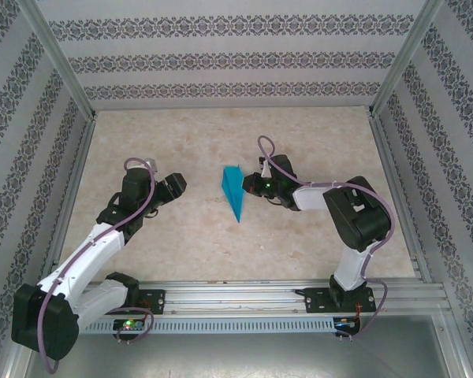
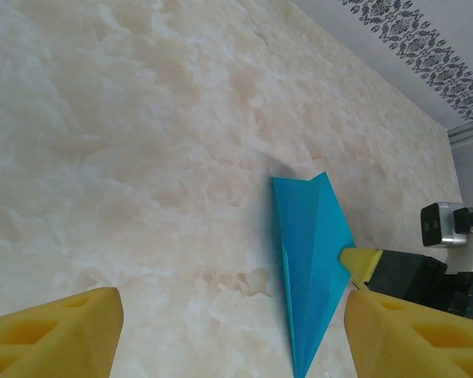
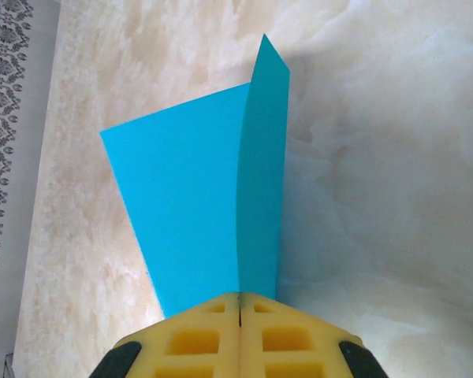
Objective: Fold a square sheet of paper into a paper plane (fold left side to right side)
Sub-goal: Turn over the paper plane at the center of the table, then pick up the paper plane at the center of the table.
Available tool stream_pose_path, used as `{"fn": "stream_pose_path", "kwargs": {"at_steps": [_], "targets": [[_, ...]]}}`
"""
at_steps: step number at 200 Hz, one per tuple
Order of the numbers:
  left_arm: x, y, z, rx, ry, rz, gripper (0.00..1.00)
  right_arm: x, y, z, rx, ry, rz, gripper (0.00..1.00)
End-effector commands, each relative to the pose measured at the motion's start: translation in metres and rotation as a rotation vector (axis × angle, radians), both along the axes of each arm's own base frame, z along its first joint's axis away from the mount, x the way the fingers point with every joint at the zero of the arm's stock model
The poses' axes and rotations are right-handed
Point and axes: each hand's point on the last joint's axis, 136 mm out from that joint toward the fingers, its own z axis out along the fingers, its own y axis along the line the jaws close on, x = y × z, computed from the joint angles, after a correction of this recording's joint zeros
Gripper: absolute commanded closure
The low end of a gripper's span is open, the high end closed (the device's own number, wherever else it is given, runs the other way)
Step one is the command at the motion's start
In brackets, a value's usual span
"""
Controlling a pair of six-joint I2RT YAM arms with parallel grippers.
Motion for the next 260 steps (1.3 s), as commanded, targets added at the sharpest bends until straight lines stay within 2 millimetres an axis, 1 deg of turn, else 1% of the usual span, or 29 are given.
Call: {"fn": "stream_pose_path", "kwargs": {"at_steps": [1, 32, 71, 101, 125, 142, 154, 163, 179, 199, 217, 234, 260], "targets": [[0.002, 0.002, -0.003, -0.001, 0.003, -0.001, 0.26, 0.0, -0.008, 0.001, -0.047, -0.014, -0.001, 0.92], [0.002, 0.0, -0.004, -0.003, 0.007, -0.012, 0.25, -0.001, -0.01, -0.007, -0.065, 0.003, -0.004, 0.86], [0.001, 0.0, -0.005, 0.002, 0.01, -0.015, 0.25, 0.0, -0.016, -0.005, -0.113, 0.003, -0.012, 0.77], [0.001, 0.0, -0.004, 0.005, 0.008, -0.016, 0.24, -0.001, -0.021, 0.003, -0.153, -0.006, -0.014, 0.66], [0.0, 0.001, -0.003, 0.01, 0.004, -0.018, 0.24, -0.004, -0.03, 0.013, -0.206, -0.01, -0.025, 0.57], [0.0, 0.002, -0.002, 0.013, 0.0, -0.013, 0.22, -0.011, -0.037, 0.022, -0.271, -0.001, -0.023, 0.51], [0.0, 0.004, -0.002, 0.012, -0.003, -0.009, 0.21, -0.019, -0.04, 0.029, -0.338, 0.021, -0.004, 0.48], [-0.001, 0.005, -0.001, 0.015, -0.007, -0.007, 0.2, -0.025, -0.038, 0.035, -0.373, 0.043, 0.024, 0.46], [-0.001, 0.008, 0.0, 0.018, -0.013, 0.004, 0.19, -0.041, -0.03, 0.036, -0.419, 0.116, 0.085, 0.46], [-0.002, 0.01, -0.001, 0.017, -0.014, 0.013, 0.18, -0.055, -0.014, 0.027, -0.456, 0.197, 0.146, 0.48], [-0.004, 0.01, -0.001, 0.012, -0.015, 0.011, 0.18, -0.056, -0.004, 0.019, -0.488, 0.213, 0.158, 0.48], [-0.005, 0.012, -0.001, 0.015, -0.014, 0.013, 0.18, -0.051, 0.002, 0.014, -0.492, 0.228, 0.158, 0.48], [-0.007, 0.013, -0.002, 0.023, -0.01, 0.013, 0.18, -0.046, 0.006, 0.007, -0.518, 0.242, 0.161, 0.48]]}}
